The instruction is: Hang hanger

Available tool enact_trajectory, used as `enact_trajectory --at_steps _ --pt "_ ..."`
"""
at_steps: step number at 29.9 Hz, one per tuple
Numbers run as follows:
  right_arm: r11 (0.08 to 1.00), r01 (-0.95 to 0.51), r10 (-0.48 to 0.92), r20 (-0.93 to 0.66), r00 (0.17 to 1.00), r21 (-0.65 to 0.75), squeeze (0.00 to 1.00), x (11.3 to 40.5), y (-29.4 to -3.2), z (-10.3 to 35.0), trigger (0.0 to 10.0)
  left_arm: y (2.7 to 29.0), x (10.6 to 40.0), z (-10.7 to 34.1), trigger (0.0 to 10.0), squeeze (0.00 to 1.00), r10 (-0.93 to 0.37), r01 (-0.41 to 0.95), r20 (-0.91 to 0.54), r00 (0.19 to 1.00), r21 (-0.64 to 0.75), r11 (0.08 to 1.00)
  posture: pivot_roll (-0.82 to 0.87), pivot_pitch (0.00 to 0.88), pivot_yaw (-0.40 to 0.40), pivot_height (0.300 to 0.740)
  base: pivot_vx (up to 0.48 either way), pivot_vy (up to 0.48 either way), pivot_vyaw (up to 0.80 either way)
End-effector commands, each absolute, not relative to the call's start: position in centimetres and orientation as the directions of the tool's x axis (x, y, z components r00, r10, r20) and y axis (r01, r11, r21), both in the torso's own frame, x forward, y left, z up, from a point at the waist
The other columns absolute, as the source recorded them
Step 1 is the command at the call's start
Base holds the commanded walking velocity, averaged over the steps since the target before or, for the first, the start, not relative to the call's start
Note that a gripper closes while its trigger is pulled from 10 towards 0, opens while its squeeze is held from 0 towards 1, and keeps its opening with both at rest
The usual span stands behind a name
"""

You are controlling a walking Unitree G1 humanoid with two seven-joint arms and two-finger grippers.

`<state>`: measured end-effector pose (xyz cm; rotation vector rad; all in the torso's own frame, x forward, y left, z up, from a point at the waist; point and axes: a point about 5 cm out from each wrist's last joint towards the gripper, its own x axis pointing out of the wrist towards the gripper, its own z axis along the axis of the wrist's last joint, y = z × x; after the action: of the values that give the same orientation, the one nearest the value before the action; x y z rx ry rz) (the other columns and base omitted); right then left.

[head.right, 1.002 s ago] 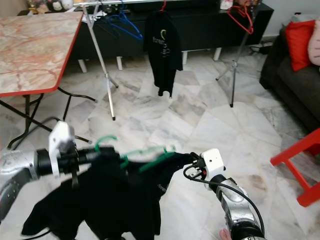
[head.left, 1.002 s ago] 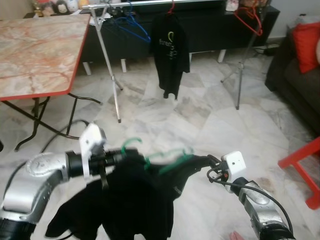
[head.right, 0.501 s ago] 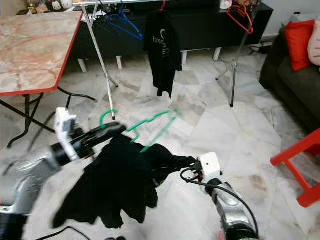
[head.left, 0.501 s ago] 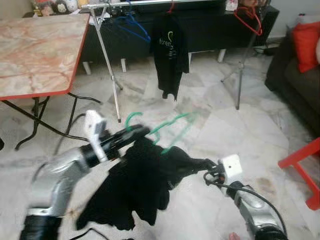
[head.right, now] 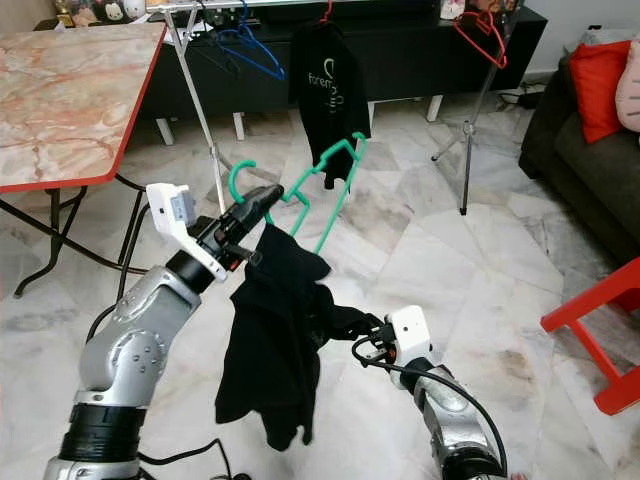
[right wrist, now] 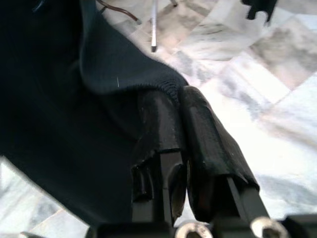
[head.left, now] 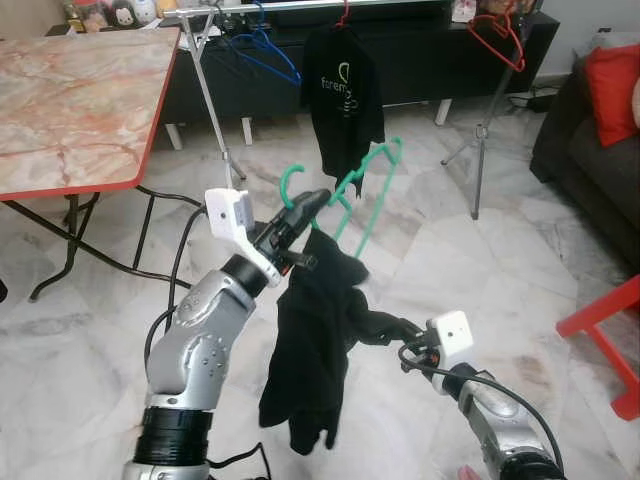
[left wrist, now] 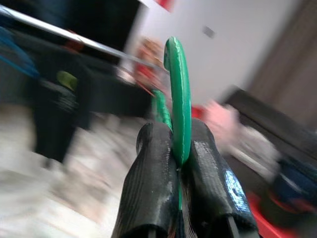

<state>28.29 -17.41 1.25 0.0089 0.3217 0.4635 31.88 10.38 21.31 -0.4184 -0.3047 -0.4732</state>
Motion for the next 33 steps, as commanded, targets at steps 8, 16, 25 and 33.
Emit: enact_trajectory --at_steps 8,16,25,33 --pt "0.859 -0.497 0.51 -0.306 0.804 0.127 0.0 27.7 -16.4 0.8 0.0 10.0 32.3 24.7 10.0 0.0 -0.199 0.423 0.526 0.827 -0.351 0.835 -0.04 0.084 0.006 0.74 0.0 0.0 0.0" --pt "0.818 -0.552 0.573 -0.295 0.764 0.161 0.0 27.5 -16.0 0.8 0.0 5.2 30.7 24.4 10.0 0.0 -0.452 0.533 0.543 0.707 0.01 0.846 -0.03 0.089 0.005 0.74 0.0 0.0 0.0" --pt "0.771 -0.61 0.636 -0.264 0.725 0.183 0.0 27.6 -15.7 1.3 0.0 2.0 29.6 22.5 10.0 0.0 -0.573 0.731 0.454 0.682 -0.392 0.559 -0.04 0.087 0.007 0.74 0.0 0.0 0.0" --pt "0.713 -0.665 0.701 -0.211 0.681 0.221 0.0 27.9 -15.5 2.2 0.0 3.0 30.8 22.9 10.0 0.0 -0.332 0.555 0.456 0.826 -0.76 0.338 -0.04 0.087 0.005 0.74 0.0 0.0 0.0"
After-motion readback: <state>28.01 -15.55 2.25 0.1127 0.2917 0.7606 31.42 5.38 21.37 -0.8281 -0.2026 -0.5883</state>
